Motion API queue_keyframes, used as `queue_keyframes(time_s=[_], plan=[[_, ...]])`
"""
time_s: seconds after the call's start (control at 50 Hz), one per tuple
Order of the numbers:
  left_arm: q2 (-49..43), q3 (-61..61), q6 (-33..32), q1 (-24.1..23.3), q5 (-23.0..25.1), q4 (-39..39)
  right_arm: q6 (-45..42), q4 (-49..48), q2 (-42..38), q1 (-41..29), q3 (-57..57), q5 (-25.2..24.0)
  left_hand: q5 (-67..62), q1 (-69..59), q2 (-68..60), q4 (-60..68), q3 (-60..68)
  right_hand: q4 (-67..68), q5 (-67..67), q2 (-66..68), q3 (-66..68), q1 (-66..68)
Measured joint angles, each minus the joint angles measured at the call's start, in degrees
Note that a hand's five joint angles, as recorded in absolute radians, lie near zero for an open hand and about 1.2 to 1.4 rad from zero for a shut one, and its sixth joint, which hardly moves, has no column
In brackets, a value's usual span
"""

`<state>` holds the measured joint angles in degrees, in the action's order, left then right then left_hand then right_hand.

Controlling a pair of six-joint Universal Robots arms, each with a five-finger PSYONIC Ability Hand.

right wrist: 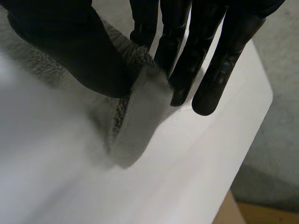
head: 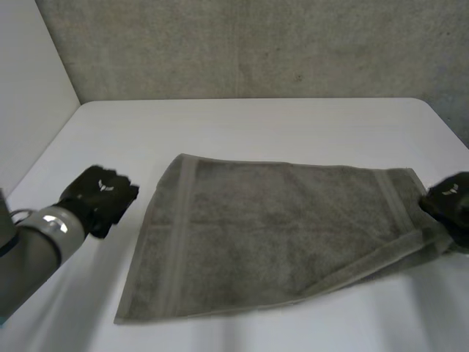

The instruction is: Fold the towel.

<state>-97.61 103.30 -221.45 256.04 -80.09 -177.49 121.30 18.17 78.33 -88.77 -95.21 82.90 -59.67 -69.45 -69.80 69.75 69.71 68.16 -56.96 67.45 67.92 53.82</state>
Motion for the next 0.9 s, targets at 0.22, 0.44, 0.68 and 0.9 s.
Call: queue_keyframes(time_s=[0.22,0.44,0.68,0.9], plan=[[-20.01,-18.47,2.79,-3.93,0.53,-10.42,6.8,-8.65,-15.35,-6.2,13.35,5.55,0.0,0.0,0.0,0.0,0.0,0.0,-0.2,0.01,0.0,0.0],[-15.69,-16.3,12.36,-6.75,0.82,-6.11,10.08,-10.93,-16.65,-7.19,14.37,6.26,23.38,23.75,23.7,-23.41,-23.53,0.0,-0.3,0.0,0.0,0.12],[-2.14,-3.91,19.71,-6.31,1.01,0.14,11.44,-13.18,-15.98,-6.87,12.38,6.31,46.09,45.95,46.34,-46.15,-45.92,0.0,-0.35,0.0,0.0,0.33],[1.5,2.41,30.13,-6.93,0.7,6.83,11.6,-13.43,-13.11,-6.85,8.3,6.15,49.56,49.2,49.62,-49.65,-49.55,0.0,-0.37,0.0,0.0,0.33]])
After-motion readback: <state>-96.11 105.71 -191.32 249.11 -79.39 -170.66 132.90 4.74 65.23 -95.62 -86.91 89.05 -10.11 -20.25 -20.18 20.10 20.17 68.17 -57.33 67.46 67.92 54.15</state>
